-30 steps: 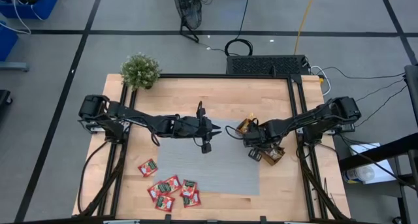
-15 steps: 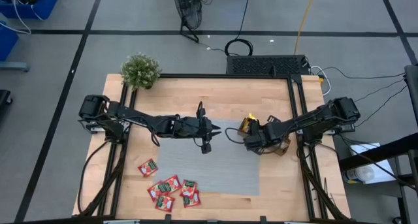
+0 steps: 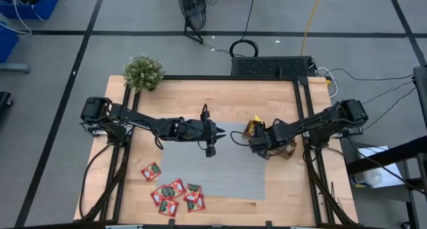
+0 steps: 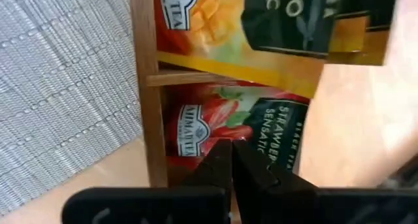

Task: Pick & Place Tea
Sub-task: Put the red tea bag into the middle section of the wooden organizer

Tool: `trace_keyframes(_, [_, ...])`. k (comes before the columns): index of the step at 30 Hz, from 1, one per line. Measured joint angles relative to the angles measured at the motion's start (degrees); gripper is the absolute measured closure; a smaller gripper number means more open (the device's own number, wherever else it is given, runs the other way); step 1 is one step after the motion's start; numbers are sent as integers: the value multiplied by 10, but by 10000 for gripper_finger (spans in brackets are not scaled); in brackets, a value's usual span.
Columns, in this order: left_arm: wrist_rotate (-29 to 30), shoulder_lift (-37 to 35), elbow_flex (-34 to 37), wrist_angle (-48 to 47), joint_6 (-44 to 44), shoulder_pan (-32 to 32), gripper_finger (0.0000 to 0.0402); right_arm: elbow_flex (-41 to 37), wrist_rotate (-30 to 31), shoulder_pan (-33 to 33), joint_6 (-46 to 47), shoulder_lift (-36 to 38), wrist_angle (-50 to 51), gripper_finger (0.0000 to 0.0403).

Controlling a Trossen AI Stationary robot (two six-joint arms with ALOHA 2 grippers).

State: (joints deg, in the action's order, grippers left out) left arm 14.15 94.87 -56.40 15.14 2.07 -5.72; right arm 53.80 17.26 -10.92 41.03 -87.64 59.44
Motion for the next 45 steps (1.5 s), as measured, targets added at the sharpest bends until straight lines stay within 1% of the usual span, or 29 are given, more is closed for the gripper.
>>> trace_keyframes(8, [0,0,0,0,-2,0,323,-41,-113,27,-52,1,-100,403])
trace_keyframes(10, [0,0,0,0,-3,0,323,-51,-126,36,-61,3,-114,403])
trace_keyframes(14, [0,0,0,0,-3,0,323,-64,-130,54,-65,3,-120,403])
trace_keyframes(16, [0,0,0,0,-3,0,323,-70,-122,59,-66,3,-120,403])
trace_keyframes(23, [0,0,0,0,-4,0,323,-72,-22,48,-25,1,-95,403])
trace_keyframes(28, [0,0,0,0,-4,0,323,-74,7,26,16,-2,-61,403])
trace_keyframes(31, [0,0,0,0,-3,0,323,-64,25,11,37,-2,-38,403])
trace_keyframes(35, [0,0,0,0,-3,0,323,-39,67,-4,51,-1,-19,403])
trace_keyframes(40, [0,0,0,0,0,0,323,-13,69,-8,52,-1,-4,403])
trace_keyframes(45, [0,0,0,0,0,0,323,-9,65,-8,50,-1,-4,403])
